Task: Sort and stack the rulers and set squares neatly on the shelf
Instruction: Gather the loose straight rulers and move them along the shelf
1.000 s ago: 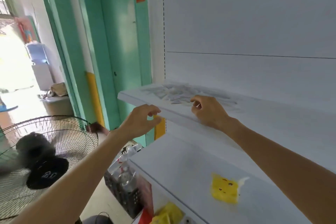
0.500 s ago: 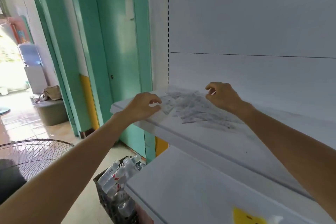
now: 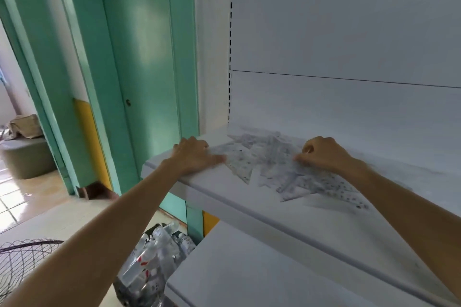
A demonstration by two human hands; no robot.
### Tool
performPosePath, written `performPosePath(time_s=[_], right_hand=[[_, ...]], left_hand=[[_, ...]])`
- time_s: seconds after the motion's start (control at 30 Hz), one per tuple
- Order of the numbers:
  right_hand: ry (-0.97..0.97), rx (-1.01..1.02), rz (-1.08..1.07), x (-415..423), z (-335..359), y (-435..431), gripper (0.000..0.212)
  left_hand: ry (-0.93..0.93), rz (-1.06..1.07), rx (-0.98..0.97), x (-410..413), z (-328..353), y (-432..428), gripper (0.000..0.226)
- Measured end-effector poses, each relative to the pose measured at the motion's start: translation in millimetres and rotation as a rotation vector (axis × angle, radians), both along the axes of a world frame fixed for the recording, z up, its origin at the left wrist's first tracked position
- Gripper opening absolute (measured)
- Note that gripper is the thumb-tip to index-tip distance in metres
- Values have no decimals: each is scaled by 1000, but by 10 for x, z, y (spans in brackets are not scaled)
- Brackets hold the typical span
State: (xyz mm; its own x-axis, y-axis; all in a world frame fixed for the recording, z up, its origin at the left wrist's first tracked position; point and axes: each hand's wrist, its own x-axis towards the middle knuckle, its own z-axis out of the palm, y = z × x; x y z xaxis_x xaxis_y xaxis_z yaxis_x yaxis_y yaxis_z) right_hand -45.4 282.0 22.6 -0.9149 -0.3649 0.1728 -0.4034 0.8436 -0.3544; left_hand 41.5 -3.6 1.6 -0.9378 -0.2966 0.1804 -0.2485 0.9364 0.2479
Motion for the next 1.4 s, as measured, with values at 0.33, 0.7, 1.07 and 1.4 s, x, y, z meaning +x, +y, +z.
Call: performPosePath(time_s=[0.33,0.7,1.07,1.4], right_hand=[[100,70,-93,63,10,-227,32],[306,196,-185,265,54,-351,22],[281,48,-366,686,-75,-18,39],[246,-60,-580,1409,-110,1190,41]], left_hand=[[-8,-226,170,-172,158,-183,28],[87,-288,332,61,215,-317,11],[336,-321,337,260,259,14,25],[307,-678,463,60,224,1148,30]])
